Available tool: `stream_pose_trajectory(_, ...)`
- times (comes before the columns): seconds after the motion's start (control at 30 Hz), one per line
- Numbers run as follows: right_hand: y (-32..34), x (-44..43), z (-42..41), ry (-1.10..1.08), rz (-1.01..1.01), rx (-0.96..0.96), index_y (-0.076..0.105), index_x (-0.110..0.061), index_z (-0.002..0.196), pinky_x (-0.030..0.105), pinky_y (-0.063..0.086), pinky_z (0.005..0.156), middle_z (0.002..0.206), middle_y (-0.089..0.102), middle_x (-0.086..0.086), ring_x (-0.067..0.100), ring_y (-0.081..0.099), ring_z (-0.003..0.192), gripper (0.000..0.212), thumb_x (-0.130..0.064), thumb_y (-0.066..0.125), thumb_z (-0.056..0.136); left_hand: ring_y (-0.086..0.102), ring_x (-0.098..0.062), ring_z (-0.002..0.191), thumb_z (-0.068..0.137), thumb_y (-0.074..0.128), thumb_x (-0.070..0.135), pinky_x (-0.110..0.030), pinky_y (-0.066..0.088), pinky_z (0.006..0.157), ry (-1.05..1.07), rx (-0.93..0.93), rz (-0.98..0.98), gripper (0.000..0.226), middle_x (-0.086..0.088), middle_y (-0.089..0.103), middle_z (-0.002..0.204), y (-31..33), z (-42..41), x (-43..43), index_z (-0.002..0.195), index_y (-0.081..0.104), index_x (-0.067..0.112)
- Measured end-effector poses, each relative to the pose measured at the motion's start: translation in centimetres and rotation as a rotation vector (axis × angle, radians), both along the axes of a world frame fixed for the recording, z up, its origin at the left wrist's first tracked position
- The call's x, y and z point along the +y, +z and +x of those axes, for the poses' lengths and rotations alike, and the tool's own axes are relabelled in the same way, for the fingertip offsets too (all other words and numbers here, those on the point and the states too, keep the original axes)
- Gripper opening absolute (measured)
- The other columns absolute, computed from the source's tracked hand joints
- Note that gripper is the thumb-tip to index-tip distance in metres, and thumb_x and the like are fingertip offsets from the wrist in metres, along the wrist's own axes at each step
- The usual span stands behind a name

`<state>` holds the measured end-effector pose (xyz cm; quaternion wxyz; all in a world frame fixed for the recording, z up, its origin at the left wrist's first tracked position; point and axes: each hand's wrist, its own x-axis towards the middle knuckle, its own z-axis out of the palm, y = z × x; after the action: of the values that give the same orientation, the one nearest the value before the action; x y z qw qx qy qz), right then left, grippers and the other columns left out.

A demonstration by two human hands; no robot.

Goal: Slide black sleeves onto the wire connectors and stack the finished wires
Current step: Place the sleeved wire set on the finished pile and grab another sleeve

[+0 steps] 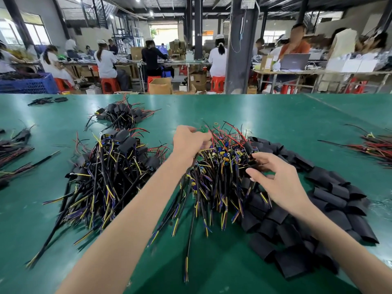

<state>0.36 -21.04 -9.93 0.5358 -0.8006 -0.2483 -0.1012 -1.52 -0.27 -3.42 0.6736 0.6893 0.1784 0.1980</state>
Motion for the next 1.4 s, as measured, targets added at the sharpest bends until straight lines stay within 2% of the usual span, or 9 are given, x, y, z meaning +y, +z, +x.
stream_pose_trajectory(0.1, -0.2, 0.1, 0.1, -0.010, 0.001, 0.010, 0.062, -0.017, 0.114, 0.041, 0.054, 0.085, 0.107, 0.065, 0.000, 0.015, 0.063, 0.092, 0.036, -0.011, 0.073, 0.080, 0.052, -0.019, 0.060, 0.089, 0.049, -0.015, -0.020, 0.053, 0.054, -0.174, -0.073, -0.287, 0.012, -0.014, 0.050, 0.081, 2.2, -0.9, 0.3, 0.087, 0.051, -0.004)
stream_pose_trajectory(0.2, -0.5, 0.1, 0.3, -0.033, -0.012, -0.005, 0.063, -0.018, 0.112, 0.035, 0.054, 0.083, 0.105, 0.066, 0.000, 0.013, 0.063, 0.090, 0.036, -0.012, 0.074, 0.079, 0.044, -0.009, 0.054, 0.094, 0.042, -0.007, -0.015, 0.037, 0.044, -0.233, -0.056, -0.189, 0.014, -0.007, 0.046, 0.075, 3.4, -2.0, 0.8, 0.096, 0.055, -0.003)
stream_pose_trajectory(0.33, -0.7, 0.0, 0.5, -0.048, -0.023, -0.025, 0.063, -0.018, 0.113, 0.026, 0.053, 0.080, 0.105, 0.066, -0.002, 0.010, 0.063, 0.090, 0.037, -0.014, 0.075, 0.078, 0.034, -0.006, 0.054, 0.101, 0.041, 0.023, -0.016, 0.025, 0.048, -0.123, -0.197, 0.221, 0.024, 0.006, 0.053, 0.078, 4.4, -3.3, 1.6, 0.094, 0.063, 0.014)
stream_pose_trajectory(0.47, -0.9, 0.0, 0.7, -0.041, -0.044, -0.028, 0.062, -0.021, 0.112, 0.015, 0.049, 0.075, 0.105, 0.065, -0.002, 0.007, 0.062, 0.090, 0.037, -0.013, 0.075, 0.078, 0.043, 0.001, 0.059, 0.099, 0.042, 0.021, -0.017, 0.031, 0.058, 0.045, -0.373, 0.940, 0.024, 0.011, 0.055, 0.075, 3.2, -5.2, 1.9, 0.088, 0.064, 0.022)
stream_pose_trajectory(0.53, -1.0, -0.1, 0.7, -0.037, -0.043, -0.009, 0.061, -0.026, 0.111, 0.013, 0.046, 0.075, 0.106, 0.064, -0.005, 0.003, 0.060, 0.091, 0.039, -0.013, 0.076, 0.077, 0.052, -0.012, 0.073, 0.099, 0.042, 0.023, -0.023, 0.036, 0.067, 0.098, -0.364, 1.225, 0.026, 0.001, 0.058, 0.080, 0.8, -6.1, 2.0, 0.091, 0.065, 0.012)
stream_pose_trajectory(0.63, -1.1, -0.1, 0.7, -0.033, -0.078, -0.010, 0.062, -0.023, 0.110, 0.009, 0.045, 0.074, 0.103, 0.063, -0.006, -0.003, 0.057, 0.088, 0.040, -0.009, 0.076, 0.076, 0.055, -0.030, 0.081, 0.097, 0.035, 0.030, -0.040, 0.042, 0.079, 0.036, -0.259, 1.412, 0.042, -0.010, 0.063, 0.087, -3.1, -7.0, 2.5, 0.100, 0.068, 0.005)
stream_pose_trajectory(0.8, -1.2, 0.1, 0.8, -0.035, -0.137, -0.047, 0.064, -0.016, 0.108, -0.001, 0.041, 0.068, 0.096, 0.062, -0.010, -0.011, 0.054, 0.085, 0.039, -0.005, 0.078, 0.073, 0.054, -0.031, 0.078, 0.096, 0.039, 0.028, -0.046, 0.047, 0.072, 0.059, -0.244, 1.466, 0.037, -0.008, 0.060, 0.083, -5.6, -7.2, 3.3, 0.102, 0.069, 0.008)
stream_pose_trajectory(1.0, -1.2, -0.2, 0.7, -0.035, -0.126, -0.037, 0.065, -0.019, 0.105, 0.002, 0.044, 0.069, 0.099, 0.063, -0.006, 0.008, 0.059, 0.090, 0.038, -0.004, 0.077, 0.073, 0.052, -0.031, 0.073, 0.096, 0.040, 0.026, -0.043, 0.046, 0.068, 0.127, -0.310, 1.466, 0.035, -0.007, 0.059, 0.081, -6.4, -7.5, 2.7, 0.102, 0.070, 0.008)
stream_pose_trajectory(1.4, -0.4, 0.3, -0.6, 0.043, -0.119, -0.053, 0.067, -0.016, 0.104, 0.002, 0.042, 0.069, 0.092, 0.061, -0.012, -0.004, 0.056, 0.086, 0.036, -0.006, 0.079, 0.071, 0.052, -0.029, 0.075, 0.097, 0.043, 0.022, -0.044, 0.046, 0.070, 0.129, -0.385, 1.395, 0.031, -0.005, 0.059, 0.084, -7.2, -7.6, 1.8, 0.105, 0.069, 0.008)
